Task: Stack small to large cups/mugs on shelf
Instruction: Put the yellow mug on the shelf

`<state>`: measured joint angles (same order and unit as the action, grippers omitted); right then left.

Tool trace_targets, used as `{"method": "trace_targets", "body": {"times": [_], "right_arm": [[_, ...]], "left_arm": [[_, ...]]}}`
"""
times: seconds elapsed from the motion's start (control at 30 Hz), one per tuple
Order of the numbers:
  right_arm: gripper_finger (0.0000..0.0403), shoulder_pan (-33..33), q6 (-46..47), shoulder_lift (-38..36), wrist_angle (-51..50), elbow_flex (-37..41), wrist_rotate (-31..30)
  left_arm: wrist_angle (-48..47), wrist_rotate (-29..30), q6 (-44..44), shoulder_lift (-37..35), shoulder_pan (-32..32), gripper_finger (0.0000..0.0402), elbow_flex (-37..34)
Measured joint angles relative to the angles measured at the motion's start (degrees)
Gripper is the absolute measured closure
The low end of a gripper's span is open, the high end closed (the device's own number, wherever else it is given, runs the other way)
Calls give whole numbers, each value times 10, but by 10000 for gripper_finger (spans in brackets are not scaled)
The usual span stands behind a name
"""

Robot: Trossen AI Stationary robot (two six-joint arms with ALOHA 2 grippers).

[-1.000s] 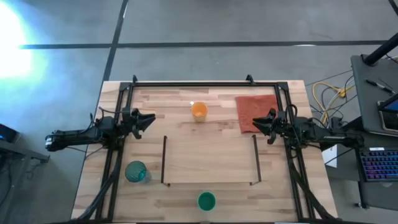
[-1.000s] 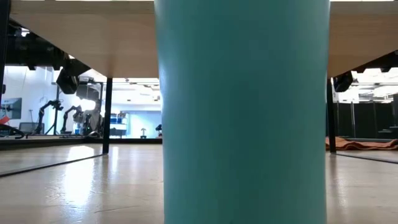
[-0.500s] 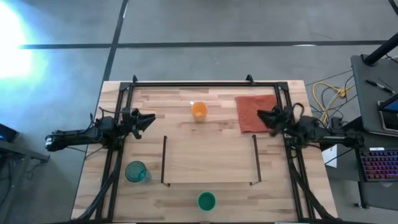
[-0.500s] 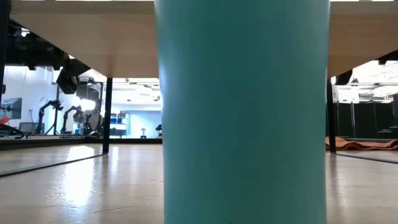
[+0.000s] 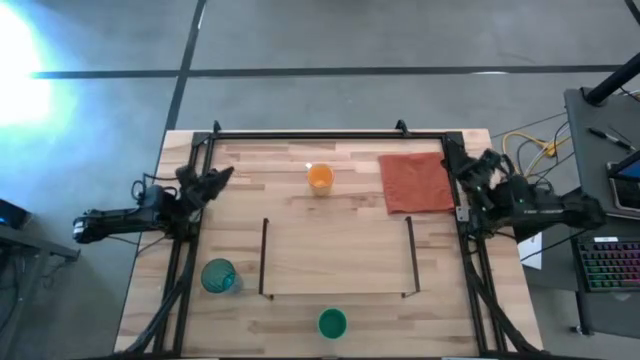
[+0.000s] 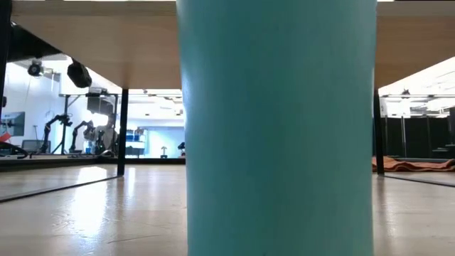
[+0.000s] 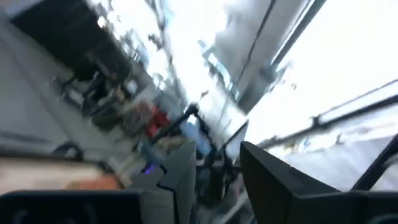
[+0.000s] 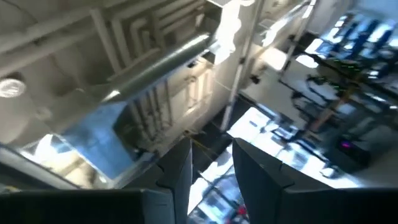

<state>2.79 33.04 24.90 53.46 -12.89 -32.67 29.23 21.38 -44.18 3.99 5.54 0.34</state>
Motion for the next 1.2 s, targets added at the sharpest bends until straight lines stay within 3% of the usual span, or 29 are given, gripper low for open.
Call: {"method": "trace_targets", "body": {"times": [0.4,0.53,0.6,0.73,0.8,0.9,1.07,1.2], "right_arm": [[294,0,-197,263,-70,-232,-4],[294,1,-172,326,-83,-320,-6],[294,6,-136,348,-185,-373,-36],[294,44,-33,391,-579,-488,-75],[294,73,69,422,-771,-541,-37],[294,140,88,482,-914,-600,90],[293,241,33,612,-979,-668,275],[291,253,25,709,-1017,-716,337]], "left_arm": [[45,93,1,5,0,290,0],[49,94,-1,5,0,290,0],[50,92,-4,5,0,290,0],[51,92,-5,5,0,290,0],[51,92,-5,6,0,290,0],[49,92,-4,9,0,290,0],[32,87,-4,29,0,290,0],[28,58,-5,49,0,290,0]]}}
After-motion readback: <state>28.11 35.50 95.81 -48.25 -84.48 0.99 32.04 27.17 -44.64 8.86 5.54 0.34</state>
